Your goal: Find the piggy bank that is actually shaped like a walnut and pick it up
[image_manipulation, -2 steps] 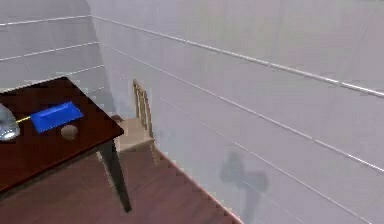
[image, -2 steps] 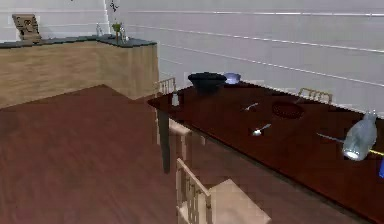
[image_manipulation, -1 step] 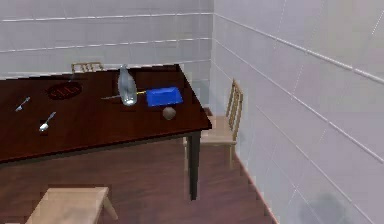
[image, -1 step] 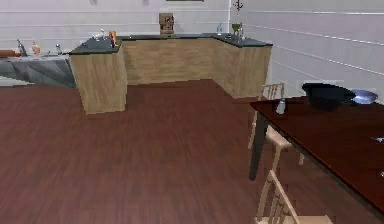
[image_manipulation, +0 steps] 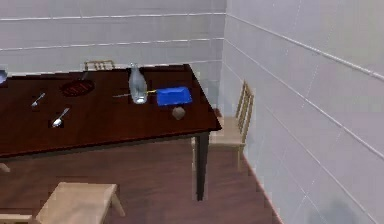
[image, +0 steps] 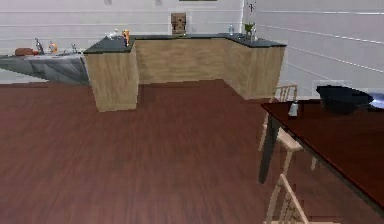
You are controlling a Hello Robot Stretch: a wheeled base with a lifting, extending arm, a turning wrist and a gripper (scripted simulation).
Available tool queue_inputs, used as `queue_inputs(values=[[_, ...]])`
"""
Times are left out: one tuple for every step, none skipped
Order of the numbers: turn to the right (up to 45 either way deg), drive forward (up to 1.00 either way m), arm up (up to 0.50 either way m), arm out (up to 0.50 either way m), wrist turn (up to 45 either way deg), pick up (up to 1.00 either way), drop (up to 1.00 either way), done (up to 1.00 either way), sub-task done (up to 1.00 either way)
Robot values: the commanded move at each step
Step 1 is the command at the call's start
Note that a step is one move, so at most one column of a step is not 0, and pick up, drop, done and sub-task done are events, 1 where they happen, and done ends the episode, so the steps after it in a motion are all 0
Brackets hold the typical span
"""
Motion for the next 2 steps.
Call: queue_inputs(values=[[45.0,0.0,0.0,0.0,0.0,0.0,0.0,0.0,0.0],[45.0,0.0,0.0,0.0,0.0,0.0,0.0,0.0,0.0]])
